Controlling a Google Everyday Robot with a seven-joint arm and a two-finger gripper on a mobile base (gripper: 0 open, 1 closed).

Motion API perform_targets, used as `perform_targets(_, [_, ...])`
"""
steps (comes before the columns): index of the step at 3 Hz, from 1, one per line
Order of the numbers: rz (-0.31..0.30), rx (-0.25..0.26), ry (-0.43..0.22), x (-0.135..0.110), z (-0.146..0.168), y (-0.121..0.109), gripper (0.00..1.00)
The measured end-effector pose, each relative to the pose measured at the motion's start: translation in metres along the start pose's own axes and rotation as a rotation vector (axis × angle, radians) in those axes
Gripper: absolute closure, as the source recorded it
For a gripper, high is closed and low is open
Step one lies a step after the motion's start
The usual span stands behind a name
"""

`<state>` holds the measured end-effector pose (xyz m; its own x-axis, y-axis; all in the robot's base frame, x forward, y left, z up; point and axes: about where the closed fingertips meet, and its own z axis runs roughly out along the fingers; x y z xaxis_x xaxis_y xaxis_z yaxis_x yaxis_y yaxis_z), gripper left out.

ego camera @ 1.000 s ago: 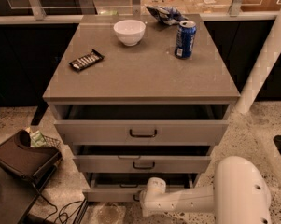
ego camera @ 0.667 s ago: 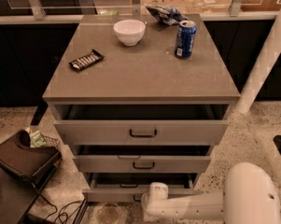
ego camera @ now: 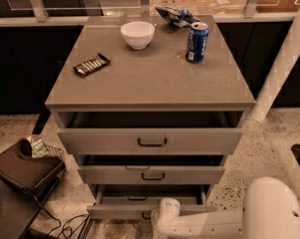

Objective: Open bottom drawer

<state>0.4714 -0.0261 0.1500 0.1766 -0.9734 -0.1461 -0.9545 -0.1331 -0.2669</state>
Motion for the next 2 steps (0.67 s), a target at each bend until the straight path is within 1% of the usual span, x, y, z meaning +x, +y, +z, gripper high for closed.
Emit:
perform_targets(1, [0.0, 0.0, 0.0, 0.0001, 0.0001, -0.0004, 1.0])
perform_targets(2, [0.013, 0.025, 0.009, -0.0031, -0.0065, 0.0095, 1.0])
